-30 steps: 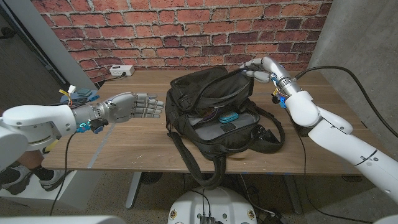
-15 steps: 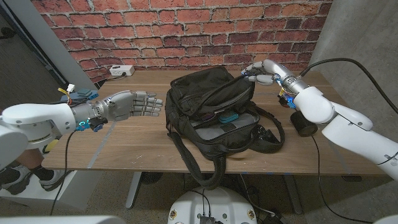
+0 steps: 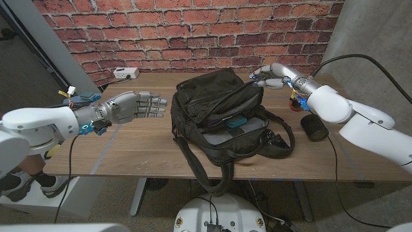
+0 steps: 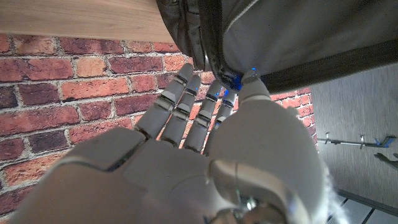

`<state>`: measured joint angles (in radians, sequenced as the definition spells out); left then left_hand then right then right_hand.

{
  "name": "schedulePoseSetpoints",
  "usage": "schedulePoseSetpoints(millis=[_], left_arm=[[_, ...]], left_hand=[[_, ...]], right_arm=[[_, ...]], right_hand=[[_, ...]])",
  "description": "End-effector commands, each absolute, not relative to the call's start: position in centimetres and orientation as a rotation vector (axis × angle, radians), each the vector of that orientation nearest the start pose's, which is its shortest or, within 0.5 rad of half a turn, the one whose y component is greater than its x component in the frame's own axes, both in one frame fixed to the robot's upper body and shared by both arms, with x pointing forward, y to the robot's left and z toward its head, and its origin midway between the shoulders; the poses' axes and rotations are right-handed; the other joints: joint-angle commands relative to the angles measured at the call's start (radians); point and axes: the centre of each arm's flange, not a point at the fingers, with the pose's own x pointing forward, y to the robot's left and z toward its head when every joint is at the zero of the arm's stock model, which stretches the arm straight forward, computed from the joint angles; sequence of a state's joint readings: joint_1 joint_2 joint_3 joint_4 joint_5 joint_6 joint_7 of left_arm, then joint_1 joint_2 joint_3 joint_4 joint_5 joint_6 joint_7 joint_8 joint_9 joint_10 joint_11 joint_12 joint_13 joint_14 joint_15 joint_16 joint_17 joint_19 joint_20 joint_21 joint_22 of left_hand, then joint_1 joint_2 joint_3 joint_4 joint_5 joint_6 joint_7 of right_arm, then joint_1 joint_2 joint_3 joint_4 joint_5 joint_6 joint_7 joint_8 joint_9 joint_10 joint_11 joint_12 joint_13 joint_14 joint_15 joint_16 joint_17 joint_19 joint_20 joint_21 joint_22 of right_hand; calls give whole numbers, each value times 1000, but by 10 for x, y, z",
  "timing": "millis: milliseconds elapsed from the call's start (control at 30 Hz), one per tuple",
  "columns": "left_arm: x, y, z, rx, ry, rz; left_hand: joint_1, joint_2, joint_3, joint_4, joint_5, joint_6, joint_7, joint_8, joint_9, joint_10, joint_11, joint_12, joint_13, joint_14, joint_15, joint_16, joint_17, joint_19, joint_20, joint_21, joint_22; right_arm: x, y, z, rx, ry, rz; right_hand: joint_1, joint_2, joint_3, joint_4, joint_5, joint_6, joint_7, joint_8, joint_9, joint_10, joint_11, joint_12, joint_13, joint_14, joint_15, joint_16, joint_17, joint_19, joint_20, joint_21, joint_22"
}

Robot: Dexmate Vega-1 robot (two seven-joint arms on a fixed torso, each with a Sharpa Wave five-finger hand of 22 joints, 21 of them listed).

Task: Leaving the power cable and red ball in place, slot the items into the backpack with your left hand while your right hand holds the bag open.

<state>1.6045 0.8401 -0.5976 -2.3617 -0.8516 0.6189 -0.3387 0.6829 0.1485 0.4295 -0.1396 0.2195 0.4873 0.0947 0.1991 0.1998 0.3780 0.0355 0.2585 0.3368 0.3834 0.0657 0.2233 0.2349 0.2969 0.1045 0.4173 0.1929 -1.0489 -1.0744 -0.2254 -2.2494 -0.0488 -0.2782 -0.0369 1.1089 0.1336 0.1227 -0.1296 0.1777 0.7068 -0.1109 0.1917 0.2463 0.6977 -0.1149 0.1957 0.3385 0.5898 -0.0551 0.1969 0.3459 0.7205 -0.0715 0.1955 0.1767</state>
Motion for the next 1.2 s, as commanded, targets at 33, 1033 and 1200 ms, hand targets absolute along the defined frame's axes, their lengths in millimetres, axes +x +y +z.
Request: schedulePoseSetpoints(millis=[33, 1033, 1200], left_arm=[[400, 349, 15, 247, -323, -386], [423, 343, 23, 259, -355, -403], [425, 342, 26, 263, -360, -406]], left_hand=[[-7, -6, 10, -5, 6, -5, -2, -1, 3, -21, -3, -10, 4, -13, -4, -5, 2, -5, -4, -6, 5], [-7, -12, 20, -12, 7, -5, -12, 3, 3, -16, -22, -12, 1, -22, -11, -7, 0, -10, -13, -11, 5], [-6, -12, 22, -13, 7, -2, -13, 5, 3, -16, -22, -13, 1, -22, -11, -7, -1, -10, -14, -11, 5]], right_arm=[[477, -243, 92, -1227, -624, 209], [461, -266, 90, -1355, -384, 302], [460, -271, 83, -1362, -356, 307]], right_hand=[[-4, 1, -4, 0, 2, -15, -3, -3, 3, -16, 0, -4, 2, -16, -145, -1, 2, -5, -22, -2, 0], [-10, 4, -5, -1, 3, -51, -11, 2, 0, -68, 0, -11, -8, -74, -137, -1, -6, -45, -4, -6, 0], [-10, 4, -5, -1, 4, -52, -11, 3, 0, -71, 0, -10, -9, -78, -137, -1, -7, -47, -4, -6, 0]])
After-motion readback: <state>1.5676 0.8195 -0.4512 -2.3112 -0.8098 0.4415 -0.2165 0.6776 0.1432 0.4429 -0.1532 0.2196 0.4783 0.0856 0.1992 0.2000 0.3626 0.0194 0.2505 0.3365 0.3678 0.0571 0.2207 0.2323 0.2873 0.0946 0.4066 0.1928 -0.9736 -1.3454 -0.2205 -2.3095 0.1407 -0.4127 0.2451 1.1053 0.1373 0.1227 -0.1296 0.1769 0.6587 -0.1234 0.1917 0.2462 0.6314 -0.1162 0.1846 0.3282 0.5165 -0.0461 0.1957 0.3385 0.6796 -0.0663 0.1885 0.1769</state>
